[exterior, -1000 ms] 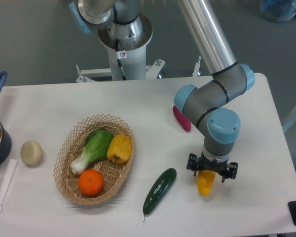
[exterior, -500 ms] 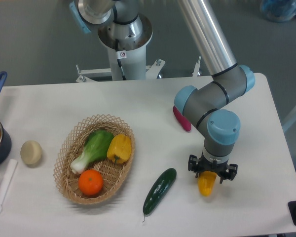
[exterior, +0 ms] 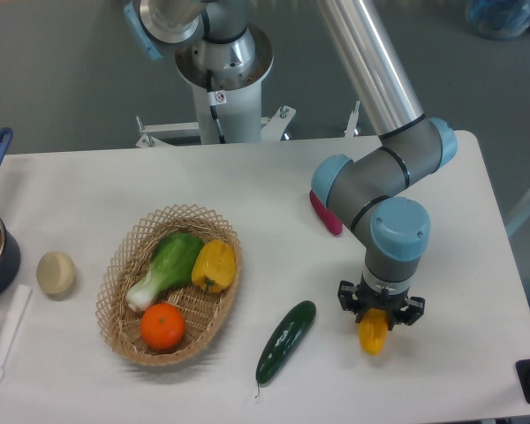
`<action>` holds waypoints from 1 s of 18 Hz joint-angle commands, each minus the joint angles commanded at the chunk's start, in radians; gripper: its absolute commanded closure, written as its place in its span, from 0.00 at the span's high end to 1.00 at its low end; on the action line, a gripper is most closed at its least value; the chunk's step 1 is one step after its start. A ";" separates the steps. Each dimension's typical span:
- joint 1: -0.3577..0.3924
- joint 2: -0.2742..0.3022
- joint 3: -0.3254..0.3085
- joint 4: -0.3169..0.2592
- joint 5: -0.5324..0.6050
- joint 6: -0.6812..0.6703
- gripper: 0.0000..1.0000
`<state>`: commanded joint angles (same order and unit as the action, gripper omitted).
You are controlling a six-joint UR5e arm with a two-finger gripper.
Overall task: Pick up the mango from the table
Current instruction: 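Lift the held mango up off the table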
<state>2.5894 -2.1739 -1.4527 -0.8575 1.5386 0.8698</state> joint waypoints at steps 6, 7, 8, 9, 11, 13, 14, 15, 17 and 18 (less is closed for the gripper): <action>-0.038 0.135 0.067 0.000 -0.132 -0.076 0.33; -0.038 0.147 0.084 0.000 -0.161 -0.110 0.33; -0.038 0.161 0.097 0.000 -0.181 -0.129 0.33; -0.040 0.178 0.098 0.000 -0.196 -0.132 0.33; -0.041 0.201 0.091 0.000 -0.207 -0.121 0.33; -0.041 0.209 0.094 0.000 -0.207 -0.118 0.33; -0.040 0.210 0.095 -0.002 -0.207 -0.120 0.33; -0.040 0.213 0.095 -0.002 -0.207 -0.120 0.33; -0.038 0.217 0.095 -0.002 -0.206 -0.121 0.33; -0.037 0.220 0.095 -0.003 -0.207 -0.121 0.33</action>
<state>2.5525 -1.9543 -1.3576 -0.8605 1.3315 0.7486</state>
